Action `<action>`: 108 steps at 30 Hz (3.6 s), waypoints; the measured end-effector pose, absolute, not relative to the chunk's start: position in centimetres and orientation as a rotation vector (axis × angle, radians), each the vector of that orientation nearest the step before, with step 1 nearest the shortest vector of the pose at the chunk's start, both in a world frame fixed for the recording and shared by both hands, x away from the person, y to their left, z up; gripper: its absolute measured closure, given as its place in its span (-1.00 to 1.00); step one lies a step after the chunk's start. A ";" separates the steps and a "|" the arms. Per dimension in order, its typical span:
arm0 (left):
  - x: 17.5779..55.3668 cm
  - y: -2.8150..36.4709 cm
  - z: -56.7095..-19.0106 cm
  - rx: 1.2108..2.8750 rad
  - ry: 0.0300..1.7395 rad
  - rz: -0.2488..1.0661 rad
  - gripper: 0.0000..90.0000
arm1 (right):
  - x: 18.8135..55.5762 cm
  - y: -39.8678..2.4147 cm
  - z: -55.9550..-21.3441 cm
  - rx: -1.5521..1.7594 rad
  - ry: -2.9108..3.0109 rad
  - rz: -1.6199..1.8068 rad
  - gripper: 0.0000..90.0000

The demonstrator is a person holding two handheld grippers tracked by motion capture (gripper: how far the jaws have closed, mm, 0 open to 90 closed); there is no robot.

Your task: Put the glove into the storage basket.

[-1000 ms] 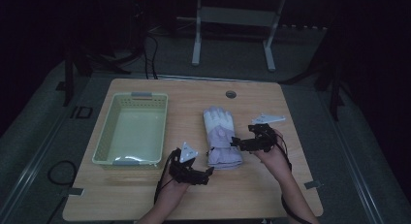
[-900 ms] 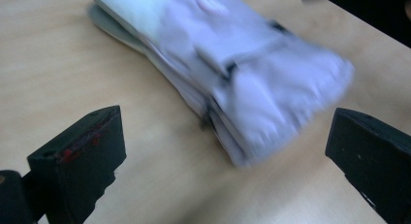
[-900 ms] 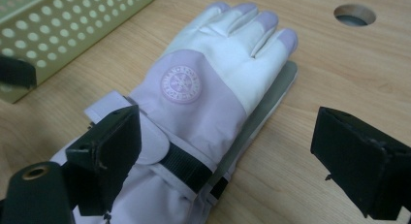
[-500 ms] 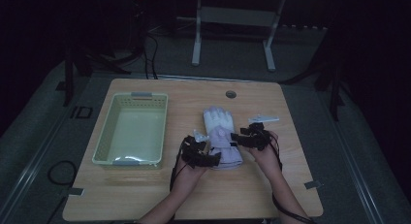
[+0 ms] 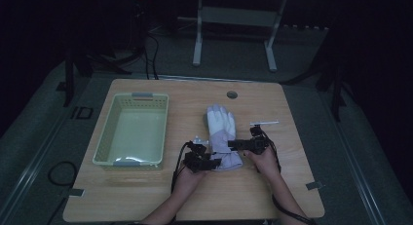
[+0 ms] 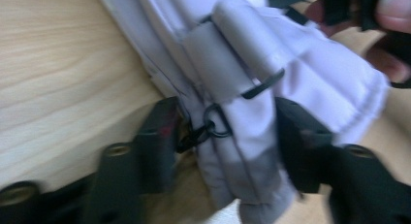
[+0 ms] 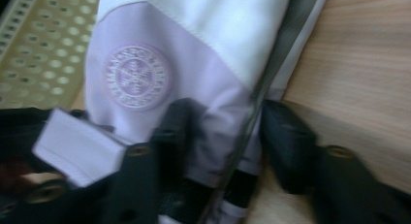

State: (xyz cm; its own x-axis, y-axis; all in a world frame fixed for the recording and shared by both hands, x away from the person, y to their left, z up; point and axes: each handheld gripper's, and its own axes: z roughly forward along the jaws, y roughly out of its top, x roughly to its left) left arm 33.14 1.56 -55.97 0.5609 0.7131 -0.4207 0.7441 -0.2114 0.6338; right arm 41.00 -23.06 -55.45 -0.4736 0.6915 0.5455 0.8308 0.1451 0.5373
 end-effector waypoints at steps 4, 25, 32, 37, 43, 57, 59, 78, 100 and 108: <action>33.3 1.8 -55.7 1.954 1.162 -0.077 0.51 | 40.2 -22.2 -54.4 -1.509 -2.397 -1.222 0.72; 33.1 3.3 -51.2 1.968 1.097 -0.036 0.66 | 37.9 -19.7 -49.1 -1.514 -2.631 -1.317 0.76; 33.0 4.4 -49.2 1.975 1.083 -0.014 0.67 | 37.6 -18.5 -46.7 -1.483 -2.670 -1.353 0.76; 33.0 5.4 -48.1 1.978 1.078 -0.006 0.67 | 37.5 -17.4 -45.5 -1.455 -2.710 -1.362 0.76; 33.1 6.9 -46.7 1.993 1.073 0.013 0.67 | 37.5 -15.8 -44.2 -1.419 -2.745 -1.377 0.77; 32.6 11.2 -44.8 1.988 1.089 0.049 0.67 | 37.8 -11.6 -42.4 -1.336 -2.764 -1.413 0.77; 32.5 12.0 -44.5 1.990 1.093 0.058 0.67 | 37.8 -10.7 -42.2 -1.325 -2.765 -1.417 0.77; 31.2 19.7 -43.0 2.035 1.151 0.119 0.66 | 37.7 -2.7 -41.8 -1.228 -2.741 -1.449 0.76; 32.1 28.3 -45.1 2.163 1.247 0.068 0.66 | 38.2 6.8 -45.7 -1.212 -2.674 -1.396 0.77; 34.2 28.7 -48.9 2.167 1.308 -0.069 0.66 | 39.3 7.6 -49.0 -1.295 -2.693 -1.213 0.77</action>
